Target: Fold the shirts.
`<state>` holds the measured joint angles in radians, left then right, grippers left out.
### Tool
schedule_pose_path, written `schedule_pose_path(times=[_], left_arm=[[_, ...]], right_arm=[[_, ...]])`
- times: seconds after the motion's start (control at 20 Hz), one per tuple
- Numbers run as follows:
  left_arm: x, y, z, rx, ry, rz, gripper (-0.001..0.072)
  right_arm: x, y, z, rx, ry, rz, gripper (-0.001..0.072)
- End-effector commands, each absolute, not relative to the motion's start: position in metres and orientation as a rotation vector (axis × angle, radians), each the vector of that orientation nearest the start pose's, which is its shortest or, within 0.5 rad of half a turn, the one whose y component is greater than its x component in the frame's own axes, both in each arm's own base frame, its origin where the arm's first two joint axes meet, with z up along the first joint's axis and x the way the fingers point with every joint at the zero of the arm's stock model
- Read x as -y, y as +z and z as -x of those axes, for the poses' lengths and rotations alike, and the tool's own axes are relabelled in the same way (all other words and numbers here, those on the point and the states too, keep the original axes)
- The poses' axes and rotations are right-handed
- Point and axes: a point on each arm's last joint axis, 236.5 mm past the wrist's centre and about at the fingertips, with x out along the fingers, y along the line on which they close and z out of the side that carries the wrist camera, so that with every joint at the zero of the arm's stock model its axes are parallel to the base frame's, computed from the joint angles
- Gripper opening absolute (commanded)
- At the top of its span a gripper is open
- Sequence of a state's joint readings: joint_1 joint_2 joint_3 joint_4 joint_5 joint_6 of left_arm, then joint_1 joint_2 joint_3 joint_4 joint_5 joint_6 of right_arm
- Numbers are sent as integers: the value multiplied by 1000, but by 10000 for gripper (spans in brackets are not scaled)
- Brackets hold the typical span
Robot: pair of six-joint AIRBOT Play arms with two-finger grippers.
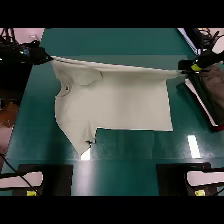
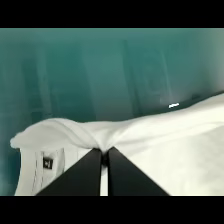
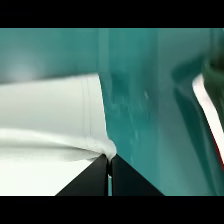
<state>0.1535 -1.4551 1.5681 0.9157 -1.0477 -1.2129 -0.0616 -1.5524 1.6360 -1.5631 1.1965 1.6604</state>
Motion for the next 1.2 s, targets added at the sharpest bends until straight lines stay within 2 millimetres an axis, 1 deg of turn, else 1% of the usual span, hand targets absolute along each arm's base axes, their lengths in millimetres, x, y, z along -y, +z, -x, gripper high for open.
schedule_pose_path(times=[0.0, 0.05, 0.15, 0.2, 0.25, 0.3, 0.45, 0.65, 0.75, 0.85, 0.9, 0.95, 1.0, 1.05, 1.15], left_arm=[[41, 117, -527, -799, -351, 298, 23], [43, 105, -521, -847, -358, 268, 23], [44, 74, -498, -994, -378, 187, 23], [41, 57, -485, -1075, -378, 133, 23], [36, 42, -475, -1144, -364, 83, 23], [31, 33, -468, -1194, -346, 60, 23], [22, 13, -458, -1271, -278, 82, 23], [24, -16, -437, -1352, -282, 102, 24], [25, -20, -434, -1365, -283, 107, 25], [25, -19, -433, -1373, -260, 135, 26], [25, -19, -430, -1387, -262, 136, 148], [26, -20, -426, -1406, -263, 143, 486], [26, -20, -421, -1425, -266, 145, 612], [26, -18, -417, -1443, -259, 153, 612], [17, -11, -409, -1459, -217, 134, 612]], right_arm=[[20, 53, -513, -1046, -77, -141, 17], [16, 47, -510, -1074, -70, -135, 17], [9, 31, -494, -1167, -61, -126, 17], [4, 23, -485, -1221, -54, -116, 17], [-2, 17, -479, -1255, -46, -107, 17], [-6, 12, -476, -1279, -41, -98, 16], [-9, 3, -470, -1320, -37, -94, 16], [-1, -25, -448, -1404, -56, -120, 18], [0, -33, -443, -1423, -57, -120, 19], [-6, -32, -441, -1430, -46, -110, 20], [-8, -30, -439, -1438, -42, -105, 21], [-12, -27, -437, -1450, -35, -97, 73], [-14, -25, -435, -1460, -32, -93, 253], [-14, -21, -433, -1472, -30, -92, 374], [-14, -12, -427, -1498, -30, -89, 378]])
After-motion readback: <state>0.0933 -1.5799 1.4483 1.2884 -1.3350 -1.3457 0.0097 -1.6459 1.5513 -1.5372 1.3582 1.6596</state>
